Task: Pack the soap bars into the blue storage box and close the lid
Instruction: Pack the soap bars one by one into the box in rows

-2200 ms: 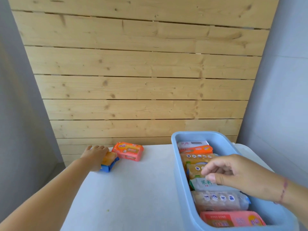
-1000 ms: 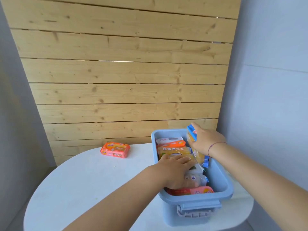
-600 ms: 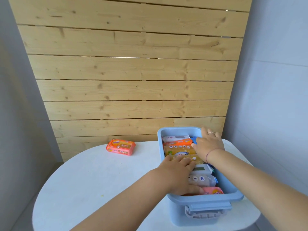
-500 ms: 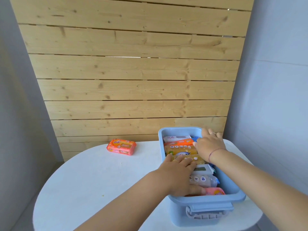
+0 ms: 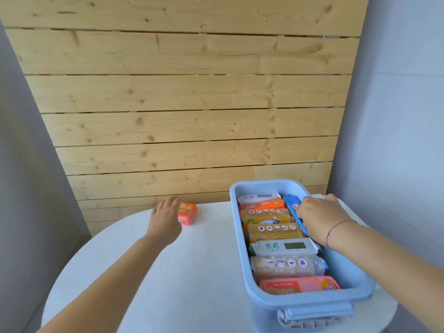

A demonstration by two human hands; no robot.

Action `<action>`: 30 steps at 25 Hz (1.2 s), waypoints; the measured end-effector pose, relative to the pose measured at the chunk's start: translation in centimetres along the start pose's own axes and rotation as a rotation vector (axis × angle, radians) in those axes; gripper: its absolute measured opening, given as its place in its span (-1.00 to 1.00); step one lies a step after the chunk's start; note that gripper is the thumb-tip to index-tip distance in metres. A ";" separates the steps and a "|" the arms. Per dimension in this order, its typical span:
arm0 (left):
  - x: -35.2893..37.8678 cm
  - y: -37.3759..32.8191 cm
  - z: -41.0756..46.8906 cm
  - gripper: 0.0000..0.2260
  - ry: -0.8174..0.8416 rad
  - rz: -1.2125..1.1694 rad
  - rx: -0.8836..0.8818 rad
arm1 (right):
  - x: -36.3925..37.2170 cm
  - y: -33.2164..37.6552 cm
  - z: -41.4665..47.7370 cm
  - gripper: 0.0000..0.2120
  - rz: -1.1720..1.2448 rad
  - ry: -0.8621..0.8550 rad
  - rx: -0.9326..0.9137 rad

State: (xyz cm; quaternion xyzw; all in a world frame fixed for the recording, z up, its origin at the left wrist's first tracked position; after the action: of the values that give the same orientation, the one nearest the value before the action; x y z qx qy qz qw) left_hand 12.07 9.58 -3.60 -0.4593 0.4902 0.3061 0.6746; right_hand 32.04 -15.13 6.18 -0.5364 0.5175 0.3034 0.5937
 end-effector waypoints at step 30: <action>-7.9 -16.3 -14.0 -0.22 -0.144 -0.264 0.792 | -7.9 -0.8 -6.5 -0.48 0.683 -0.233 -0.152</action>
State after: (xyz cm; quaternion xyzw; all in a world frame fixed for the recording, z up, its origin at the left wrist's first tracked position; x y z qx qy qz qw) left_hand 18.24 -9.38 7.67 -0.2007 0.4587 0.0364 0.8649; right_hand 28.73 -19.94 14.62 -0.3370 0.5716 0.5807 0.4717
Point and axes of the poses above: each hand's wrist, its own z-axis towards the middle knuckle, its own x-axis out of the palm, y = z × x, the point moved 1 cm from there along z, towards the middle knuckle, and after that the axes turned 15 degrees about -x, right-handed, at the moved point
